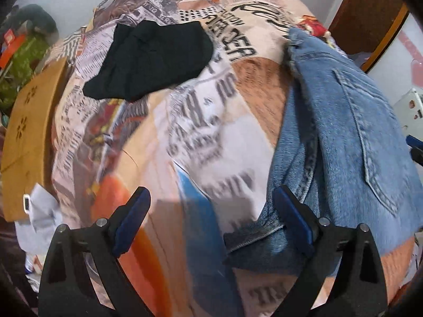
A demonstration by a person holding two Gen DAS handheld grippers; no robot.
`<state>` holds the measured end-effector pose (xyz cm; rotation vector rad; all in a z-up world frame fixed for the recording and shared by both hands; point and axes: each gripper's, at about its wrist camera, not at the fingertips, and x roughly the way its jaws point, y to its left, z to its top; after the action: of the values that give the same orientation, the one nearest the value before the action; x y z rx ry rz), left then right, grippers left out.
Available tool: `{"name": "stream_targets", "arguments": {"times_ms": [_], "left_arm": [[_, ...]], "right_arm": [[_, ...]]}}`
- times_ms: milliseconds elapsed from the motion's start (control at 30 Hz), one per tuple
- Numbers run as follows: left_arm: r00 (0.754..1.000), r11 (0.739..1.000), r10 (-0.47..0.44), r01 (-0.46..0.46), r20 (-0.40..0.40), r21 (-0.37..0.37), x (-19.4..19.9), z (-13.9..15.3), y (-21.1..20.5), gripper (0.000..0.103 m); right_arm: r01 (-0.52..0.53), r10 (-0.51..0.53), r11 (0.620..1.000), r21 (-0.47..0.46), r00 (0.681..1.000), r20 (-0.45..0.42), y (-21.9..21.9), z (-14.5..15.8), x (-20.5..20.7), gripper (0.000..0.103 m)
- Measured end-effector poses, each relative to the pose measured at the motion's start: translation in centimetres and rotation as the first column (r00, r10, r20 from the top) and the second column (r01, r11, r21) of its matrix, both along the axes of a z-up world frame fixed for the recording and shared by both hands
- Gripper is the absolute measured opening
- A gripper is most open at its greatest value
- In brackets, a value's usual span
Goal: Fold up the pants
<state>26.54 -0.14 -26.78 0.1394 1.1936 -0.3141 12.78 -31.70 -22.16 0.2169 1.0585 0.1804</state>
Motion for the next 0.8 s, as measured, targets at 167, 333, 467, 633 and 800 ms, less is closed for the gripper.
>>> {"name": "stream_targets", "arguments": {"times_ms": [167, 333, 467, 633, 800], "left_arm": [[0.998, 0.998, -0.052, 0.052, 0.022, -0.024, -3.0, 0.9, -2.3, 0.096], [0.998, 0.998, -0.055, 0.056, 0.038, -0.039, -3.6, 1.3, -3.9, 0.096], [0.998, 0.997, -0.047, 0.050, 0.044, -0.058, -3.6, 2.0, -4.1, 0.092], [0.996, 0.990, -0.027, 0.039, 0.091, -0.137, -3.5, 4.4, -4.0, 0.091], [0.988, 0.986, -0.095, 0.110, 0.124, -0.128, -3.8, 5.1, -6.5, 0.090]], "right_arm": [[0.004, -0.005, 1.000, 0.022, 0.999, 0.041, 0.3, 1.4, -1.1, 0.084], [-0.021, 0.020, 1.000, 0.016, 0.997, 0.069, 1.4, 2.1, -1.7, 0.084], [-0.023, 0.022, 1.000, 0.012, 0.997, 0.069, 2.0, 1.6, -1.9, 0.084], [-0.014, 0.013, 1.000, 0.016, 0.997, 0.070, 2.1, 1.1, -2.5, 0.082], [0.001, -0.001, 1.000, 0.003, 0.998, 0.056, 2.1, 0.0, -2.4, 0.059]]}}
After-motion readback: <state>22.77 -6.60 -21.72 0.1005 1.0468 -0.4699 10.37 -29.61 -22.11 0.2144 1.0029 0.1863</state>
